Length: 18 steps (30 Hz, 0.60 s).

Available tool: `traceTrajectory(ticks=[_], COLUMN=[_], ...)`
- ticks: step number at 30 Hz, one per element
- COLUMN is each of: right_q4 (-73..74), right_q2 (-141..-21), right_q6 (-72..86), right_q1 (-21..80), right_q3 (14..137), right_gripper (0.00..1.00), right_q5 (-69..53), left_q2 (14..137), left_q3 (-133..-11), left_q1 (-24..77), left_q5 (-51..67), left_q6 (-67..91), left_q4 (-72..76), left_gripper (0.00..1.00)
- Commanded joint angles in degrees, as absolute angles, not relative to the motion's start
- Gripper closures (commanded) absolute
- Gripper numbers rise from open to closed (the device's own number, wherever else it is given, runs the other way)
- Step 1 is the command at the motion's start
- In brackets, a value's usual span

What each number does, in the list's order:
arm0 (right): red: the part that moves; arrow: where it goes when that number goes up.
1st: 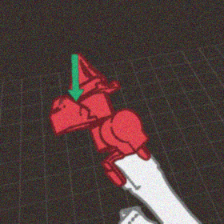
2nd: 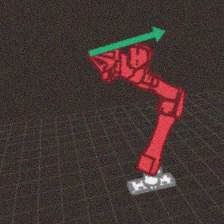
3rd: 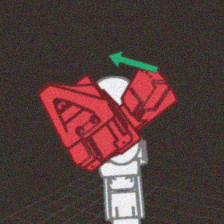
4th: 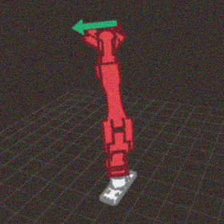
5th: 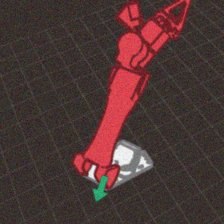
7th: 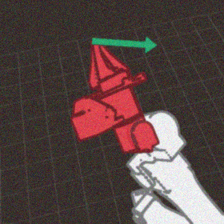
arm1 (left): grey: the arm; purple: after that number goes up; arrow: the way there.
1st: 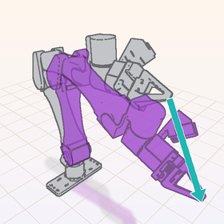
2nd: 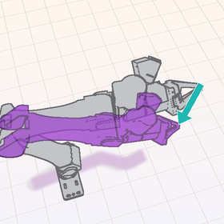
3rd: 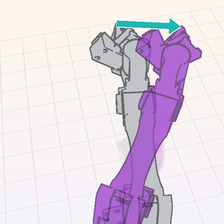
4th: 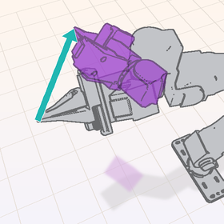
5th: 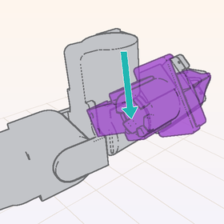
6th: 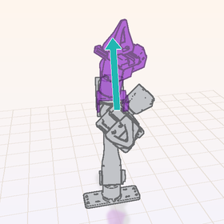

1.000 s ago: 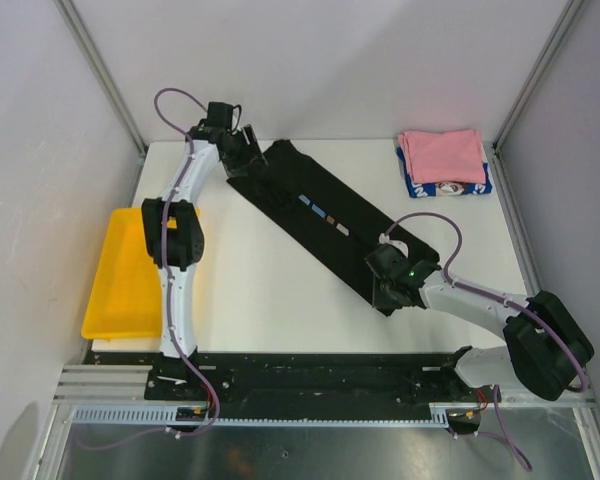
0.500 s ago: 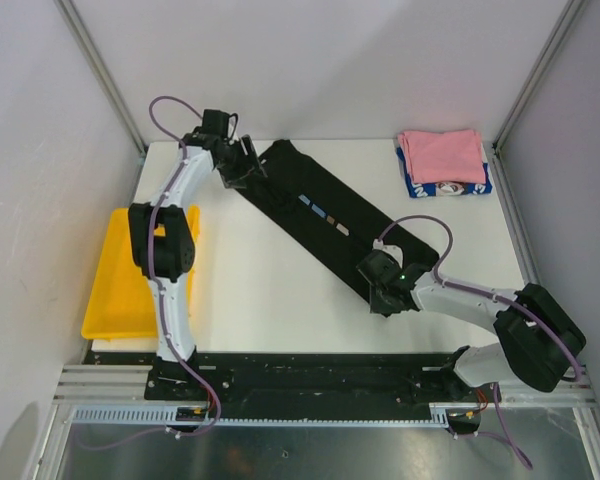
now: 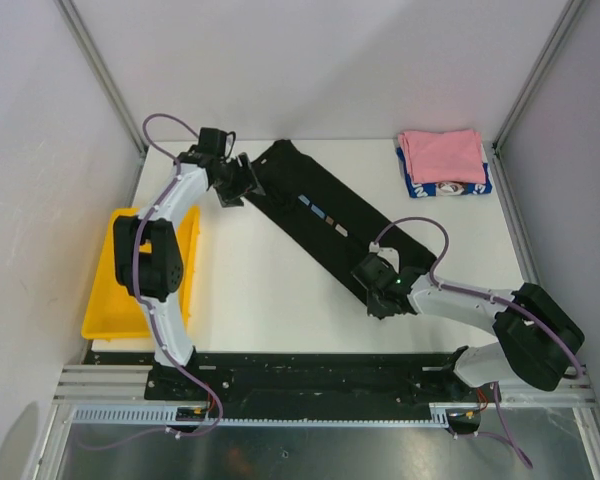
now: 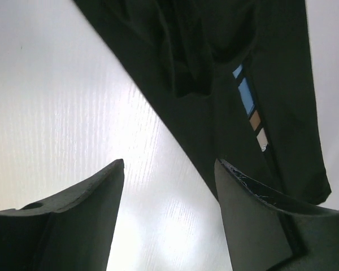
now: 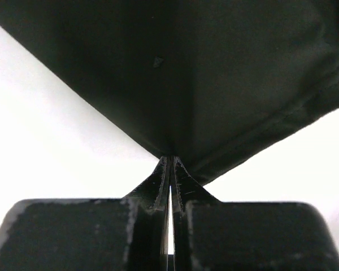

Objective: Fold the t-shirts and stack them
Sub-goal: Rotate the tshirt 85 degrees

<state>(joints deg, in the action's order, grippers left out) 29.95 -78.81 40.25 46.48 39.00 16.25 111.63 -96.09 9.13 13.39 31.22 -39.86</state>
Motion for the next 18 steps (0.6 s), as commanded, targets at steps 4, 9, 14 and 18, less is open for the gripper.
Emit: traceTrajectory(ticks=[4, 9, 14, 18], right_q4=[26.3, 19.7, 15.0, 11.8], right_q2=[-81.3, -86.8, -99.6, -110.2], right_q6=[50.0, 57.1, 60.3, 60.6], right_q1=[54.8, 63.0, 70.0, 73.4], right_q3=[41.1, 45.9, 58.1, 69.7], right_gripper=[1.0, 1.0, 1.0, 0.96], right_q5=[9.1, 6.8, 4.3, -0.5], left_q2=[105.0, 103.5, 100.8, 96.2], left_q3=[-86.0, -81.0, -76.8, -71.8], left_q1=[8.9, 8.3, 8.1, 7.7], left_q5=[8.6, 8.4, 7.6, 6.8], left_q6=[35.8, 36.5, 35.5, 34.3], left_q4=[-35.8, -34.2, -34.0, -34.0], left_gripper=[0.29, 0.29, 0.3, 0.3])
